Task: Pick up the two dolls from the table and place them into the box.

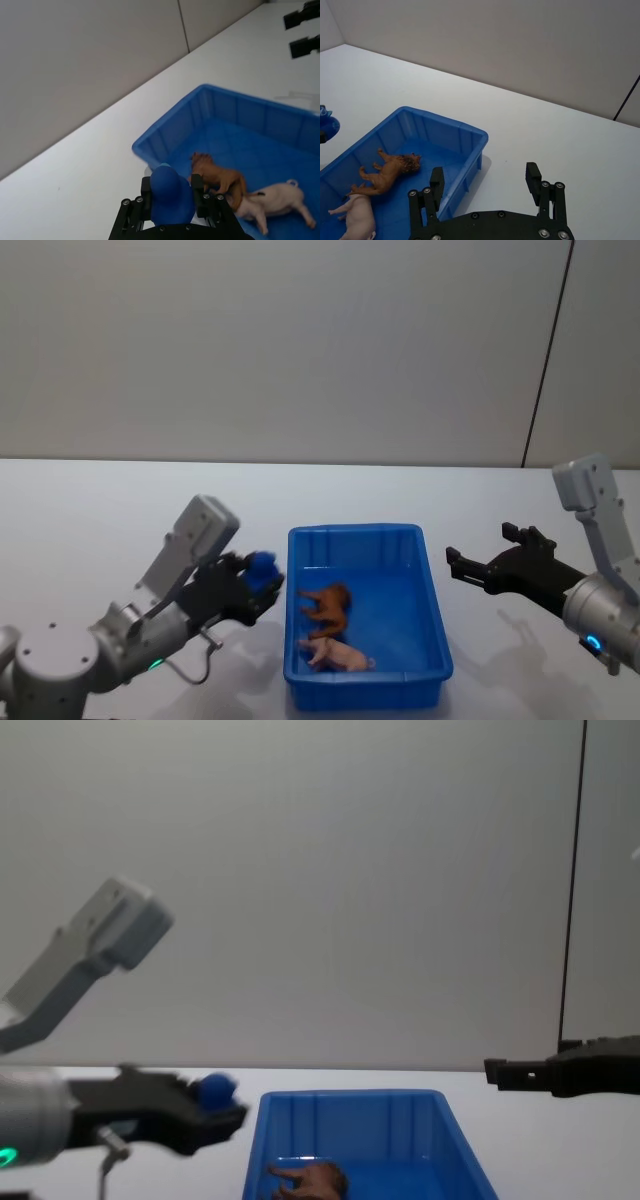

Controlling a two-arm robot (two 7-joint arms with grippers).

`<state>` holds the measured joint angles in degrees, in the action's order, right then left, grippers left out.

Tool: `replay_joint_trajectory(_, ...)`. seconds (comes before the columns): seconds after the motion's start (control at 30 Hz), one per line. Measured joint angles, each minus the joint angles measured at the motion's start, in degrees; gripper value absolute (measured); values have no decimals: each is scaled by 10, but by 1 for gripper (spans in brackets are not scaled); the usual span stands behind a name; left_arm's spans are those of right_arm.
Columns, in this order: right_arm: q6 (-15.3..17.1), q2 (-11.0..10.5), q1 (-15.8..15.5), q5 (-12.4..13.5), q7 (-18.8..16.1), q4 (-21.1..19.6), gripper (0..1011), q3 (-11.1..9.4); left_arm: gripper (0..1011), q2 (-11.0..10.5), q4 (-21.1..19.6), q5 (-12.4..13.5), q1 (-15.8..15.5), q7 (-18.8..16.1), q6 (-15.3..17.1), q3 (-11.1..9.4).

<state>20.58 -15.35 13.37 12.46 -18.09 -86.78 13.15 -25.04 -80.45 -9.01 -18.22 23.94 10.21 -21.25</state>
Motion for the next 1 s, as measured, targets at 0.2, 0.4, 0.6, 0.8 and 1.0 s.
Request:
replay_joint_trajectory(0.2, 0, 0, 0, 0, 0, 0, 1001, 0, 617, 27, 9, 16, -29, 23, -16, -13)
replay_joint_trajectory(0.4, 0, 0, 0, 0, 0, 0, 1001, 0, 814, 61, 36, 23, -58, 47, -41, -30)
replay_joint_trajectory(0.6, 0, 0, 0, 0, 0, 0, 1001, 0, 967, 87, 59, 24, -79, 60, -64, -44)
replay_joint_trajectory(0.8, 0, 0, 0, 0, 0, 0, 1001, 0, 1001, 93, 56, 17, -80, 53, -89, -49)
replay_joint_trajectory(1.0, 0, 0, 0, 0, 0, 0, 1001, 0, 1001, 78, 26, 6, -58, 26, -121, -46)
